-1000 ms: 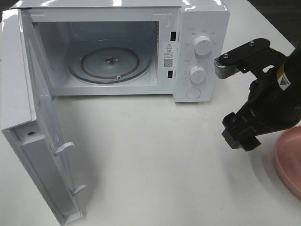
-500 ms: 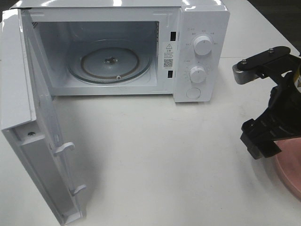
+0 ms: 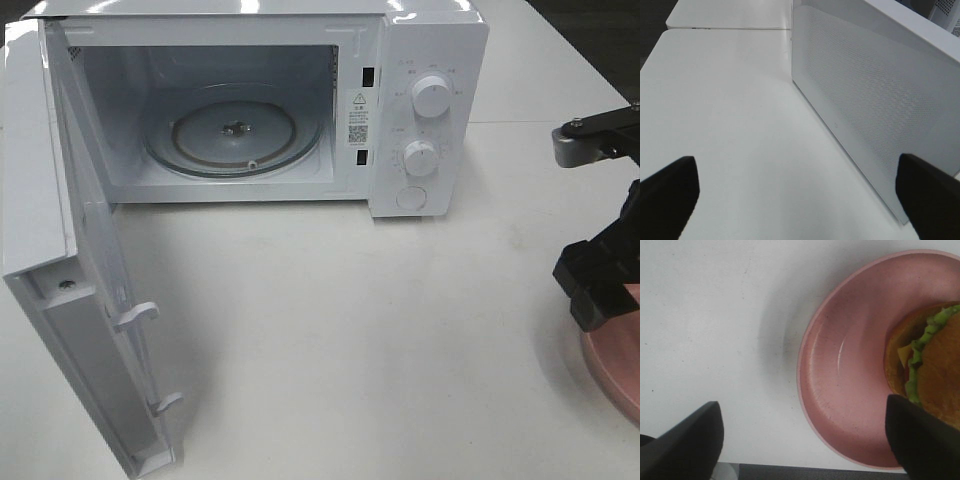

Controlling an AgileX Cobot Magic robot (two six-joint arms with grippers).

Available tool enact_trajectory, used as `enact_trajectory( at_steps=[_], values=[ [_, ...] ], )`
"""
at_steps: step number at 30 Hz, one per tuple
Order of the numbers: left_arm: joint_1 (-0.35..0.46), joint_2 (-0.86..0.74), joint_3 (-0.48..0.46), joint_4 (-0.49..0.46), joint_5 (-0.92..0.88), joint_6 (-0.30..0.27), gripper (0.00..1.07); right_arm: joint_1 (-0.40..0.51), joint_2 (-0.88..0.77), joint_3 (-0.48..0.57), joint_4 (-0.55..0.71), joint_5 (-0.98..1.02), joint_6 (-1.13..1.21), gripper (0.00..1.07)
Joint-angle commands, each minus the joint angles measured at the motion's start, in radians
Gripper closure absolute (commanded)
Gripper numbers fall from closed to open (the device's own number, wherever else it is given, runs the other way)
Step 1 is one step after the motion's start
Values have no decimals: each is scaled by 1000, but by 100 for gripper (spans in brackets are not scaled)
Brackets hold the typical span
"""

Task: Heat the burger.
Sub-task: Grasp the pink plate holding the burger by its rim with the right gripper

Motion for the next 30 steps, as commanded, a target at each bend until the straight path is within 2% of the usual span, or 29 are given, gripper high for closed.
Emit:
enact_trajectory(
  at_steps=[1, 10, 24, 30],
  values=[
    [3, -16, 2, -9, 2, -5, 6, -29, -5, 2, 14, 1, -28, 23],
    [3, -16, 2, -9, 2, -5, 6, -99, -5, 85, 32, -94, -40, 25],
    [3, -16, 2, -9, 2, -5, 6, -99, 4, 114, 38, -190, -30, 27],
    [3, -16, 2, -9, 2, -5, 6, -99, 92, 124, 32, -227, -19, 27]
  ],
)
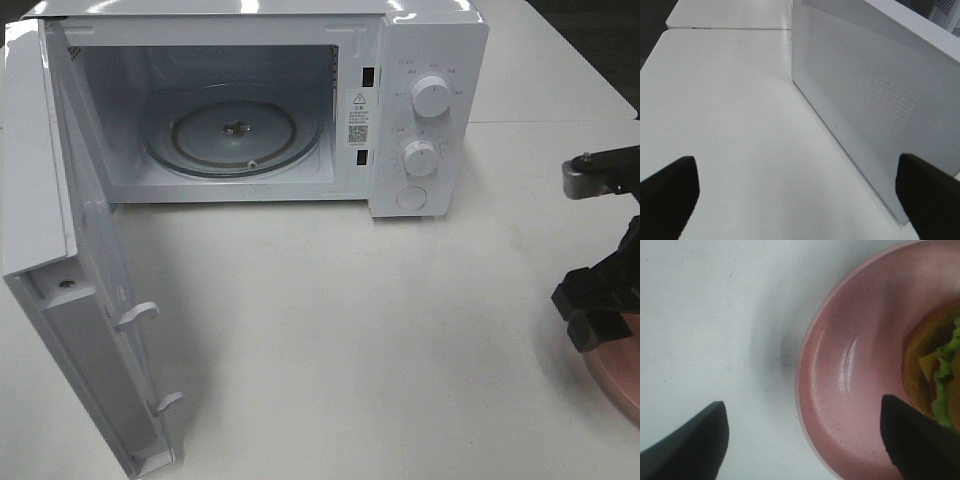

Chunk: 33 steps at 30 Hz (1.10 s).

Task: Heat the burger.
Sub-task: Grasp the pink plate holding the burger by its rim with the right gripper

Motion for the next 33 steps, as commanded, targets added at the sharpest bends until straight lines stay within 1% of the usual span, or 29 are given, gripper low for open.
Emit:
enact_trajectory(
  at_steps=[1, 5, 7, 24, 26, 30, 31, 33],
  values=[
    [3, -16, 2, -9, 2, -5, 6, -4, 43, 7, -6, -29, 12, 27],
    [3, -16, 2, -9, 2, -5, 6, -4, 73, 7, -12, -53, 18, 27],
    [3, -16, 2, -9, 2, -5, 6, -4, 115, 7, -15, -78, 30, 27],
    [3, -16, 2, -9, 2, -5, 6, -4, 255, 7, -46, -163, 84, 28],
    [3, -16, 2, -9, 2, -5, 6, -4, 298, 7, -46, -164, 85, 28],
    [3, -16, 2, -9, 2, -5, 6, -4, 316, 7, -51, -164, 90, 29],
    [3, -16, 2, -9, 2, -5, 6, -4, 320, 7, -74, -166, 116, 29],
    [3, -16, 2, -9, 2, -5, 6, -4, 321, 7, -82, -168, 114, 29]
  ],
)
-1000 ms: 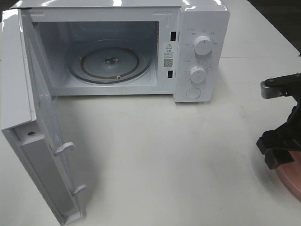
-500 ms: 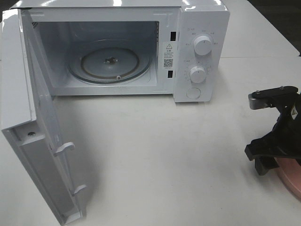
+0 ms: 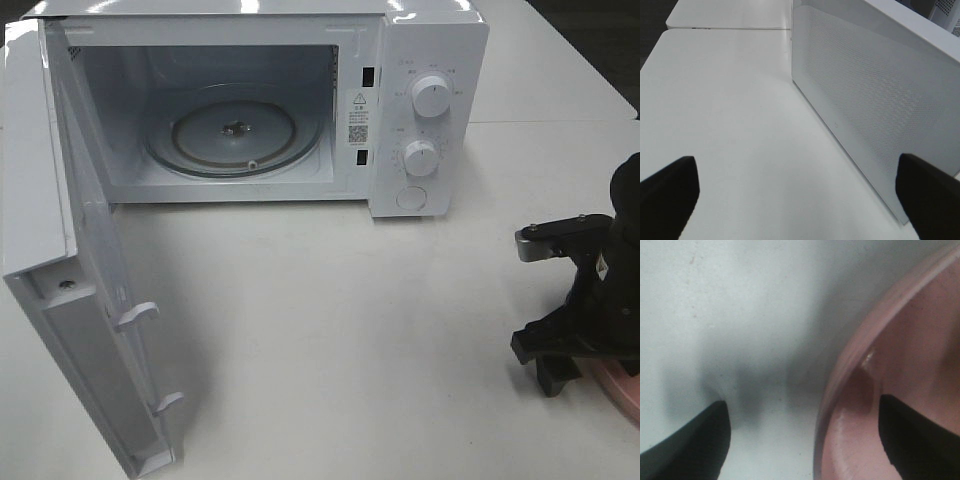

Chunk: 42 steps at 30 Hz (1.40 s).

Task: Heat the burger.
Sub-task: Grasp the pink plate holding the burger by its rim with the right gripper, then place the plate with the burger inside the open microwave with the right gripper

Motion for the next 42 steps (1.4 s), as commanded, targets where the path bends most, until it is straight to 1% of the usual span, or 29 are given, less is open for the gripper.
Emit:
enact_trajectory(
  at_steps=[1, 6, 7, 8, 9, 10, 11, 12, 13, 14, 15, 16, 17, 18, 19, 20, 22, 33, 38, 41, 42],
  values=[
    [3, -16, 2, -9, 2, -5, 6, -4, 8, 5, -32, -3, 20, 29],
    [3, -16, 2, -9, 2, -5, 6, -4, 10, 5, -39, -6, 20, 32],
    [3, -16, 2, -9, 2, -5, 6, -4, 10, 5, -40, -13, 20, 36],
    [3, -16, 2, -9, 2, -5, 6, -4, 10, 5, -41, -17, 22, 42],
    [3, -16, 2, -9, 2, -5, 6, -4, 10, 5, -41, -17, 22, 42],
    [3, -16, 2, -9, 2, -5, 6, -4, 10, 5, -42, -18, 24, 45],
    [3, -16, 2, -9, 2, -5, 6, -4, 10, 5, -52, -18, 41, 55],
    [3, -16, 2, -9, 2, -5, 6, -4, 10, 5, -52, -18, 41, 55],
    [3, -16, 2, -9, 2, -5, 6, -4, 10, 5, -72, -17, 60, 66],
    [3, -16, 2, -9, 2, -5, 6, -4, 10, 5, -72, -17, 60, 66],
    [3, -16, 2, -9, 2, -5, 6, -4, 10, 5, -76, -17, 65, 72],
    [3, -16, 2, -9, 2, -5, 6, -4, 10, 5, -76, -17, 63, 85],
    [3, -16, 2, -9, 2, -5, 6, -4, 10, 5, -76, -17, 63, 85],
    [3, -16, 2, -9, 2, -5, 6, -4, 10, 5, -76, -17, 58, 89],
    [3, -16, 2, -9, 2, -5, 6, -4, 10, 5, -76, -17, 51, 98],
    [3, -16, 2, -9, 2, -5, 6, -4, 10, 5, -76, -17, 51, 98],
    [3, -16, 2, -9, 2, -5, 6, -4, 10, 5, -85, -17, 43, 107],
    [3, -16, 2, -9, 2, -5, 6, -3, 10, 5, -107, -5, 50, 107],
    [3, -16, 2, -9, 2, -5, 6, 12, 7, 5, -127, 17, 94, 107],
    [3, -16, 2, -9, 2, -5, 6, 16, -1, 5, -156, 32, 132, 107],
    [3, -16, 2, -9, 2, -5, 6, 27, -10, 5, -190, 39, 166, 107]
  ],
)
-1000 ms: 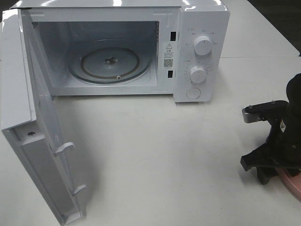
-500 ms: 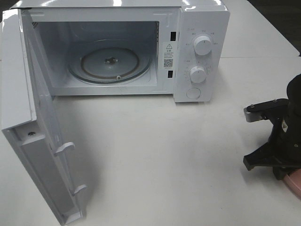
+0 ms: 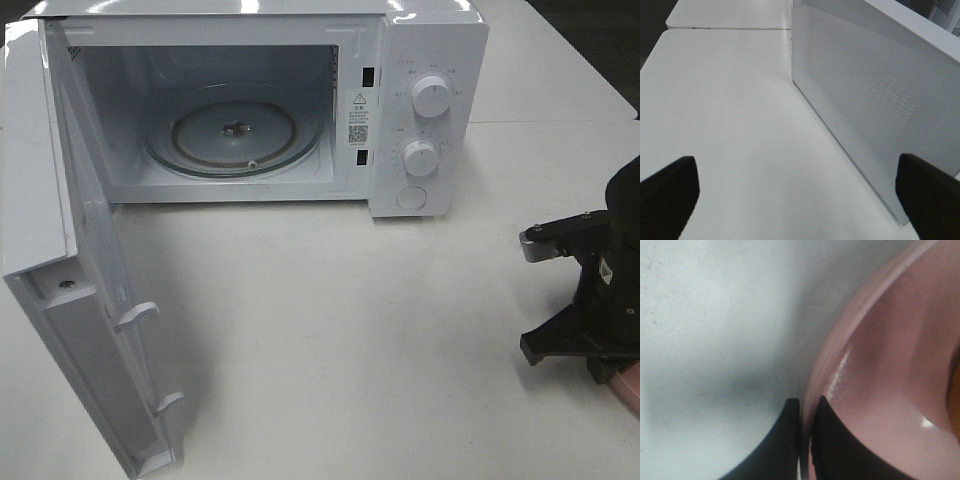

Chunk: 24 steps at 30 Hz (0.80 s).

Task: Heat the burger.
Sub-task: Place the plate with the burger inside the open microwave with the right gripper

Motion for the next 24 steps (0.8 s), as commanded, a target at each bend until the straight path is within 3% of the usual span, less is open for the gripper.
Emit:
enact_trajectory(
  at_steps=[1, 24],
  values=[
    [3, -16, 2, -9, 2, -5, 6, 10, -13, 5, -45, 15, 43, 107],
    [3, -16, 2, -9, 2, -5, 6, 159, -31, 5, -227, 165, 243, 107]
  ],
)
